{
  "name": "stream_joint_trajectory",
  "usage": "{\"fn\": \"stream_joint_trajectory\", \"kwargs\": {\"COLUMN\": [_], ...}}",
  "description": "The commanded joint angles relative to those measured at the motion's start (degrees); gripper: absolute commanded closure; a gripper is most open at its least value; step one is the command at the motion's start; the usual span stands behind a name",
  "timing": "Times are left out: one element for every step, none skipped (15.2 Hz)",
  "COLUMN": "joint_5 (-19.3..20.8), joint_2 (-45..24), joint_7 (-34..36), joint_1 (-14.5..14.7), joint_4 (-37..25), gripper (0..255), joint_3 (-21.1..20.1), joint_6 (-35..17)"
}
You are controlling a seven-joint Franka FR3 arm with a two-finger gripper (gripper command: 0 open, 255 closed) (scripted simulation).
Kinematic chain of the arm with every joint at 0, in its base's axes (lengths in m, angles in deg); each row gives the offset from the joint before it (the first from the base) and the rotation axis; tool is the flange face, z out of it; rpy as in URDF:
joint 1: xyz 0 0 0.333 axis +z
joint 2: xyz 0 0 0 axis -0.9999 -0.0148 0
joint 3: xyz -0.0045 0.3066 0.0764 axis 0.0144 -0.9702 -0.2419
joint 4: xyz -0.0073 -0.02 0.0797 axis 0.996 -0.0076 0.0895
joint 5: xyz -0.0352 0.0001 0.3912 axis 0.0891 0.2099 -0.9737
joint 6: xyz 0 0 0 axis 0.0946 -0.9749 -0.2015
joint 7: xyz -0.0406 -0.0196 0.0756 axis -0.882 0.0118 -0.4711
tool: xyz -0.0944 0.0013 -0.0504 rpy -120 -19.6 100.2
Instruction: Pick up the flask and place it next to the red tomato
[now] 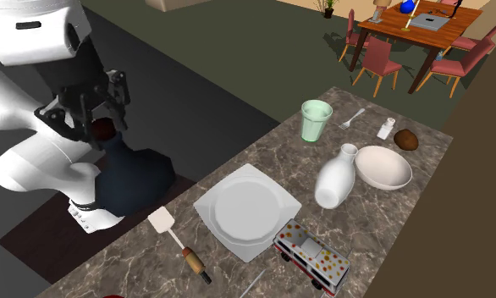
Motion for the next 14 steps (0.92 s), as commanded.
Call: {"fn": "stream_joint_trajectory", "kwargs": {"joint_5": [1.3, 2.1, 3.0, 3.8, 4.8, 5.7, 6.7, 7.4, 7.5, 7.5, 7.6, 7.6, 7.7, 7.7], "joint_2": [2.5, 3.6, 4.5, 5.5, 6.3, 7.2, 7.9, 8.5, 8.9, 9.3, 9.8, 10.2, 10.6, 11.0], "joint_7": [-2.1, -3.2, -4.4, -5.6, -6.8, -8.0, -9.2, -10.2, -10.1, -10.1, -10.0, -10.0, -10.0, -9.9], "joint_1": [-0.4, -0.6, -0.8, -1.1, -1.3, -1.5, -1.8, -1.9, -2.0, -2.0, -2.0, -2.0, -2.1, -2.1], "joint_4": [0.8, 1.0, 1.2, 1.3, 1.4, 1.4, 1.3, 1.2, 2.3, 3.4, 4.4, 5.4, 6.5, 7.5], "gripper": [255, 255, 255, 255, 255, 255, 255, 255, 255, 255, 255, 255, 255, 255], "joint_3": [1.9, 3.0, 4.1, 5.2, 6.3, 7.4, 8.5, 9.4, 9.4, 9.5, 9.5, 9.5, 9.6, 9.6], "joint_6": [1.7, 2.5, 3.2, 4.0, 4.8, 5.5, 6.2, 6.8, 6.2, 5.6, 4.9, 4.3, 3.7, 3.1]}}
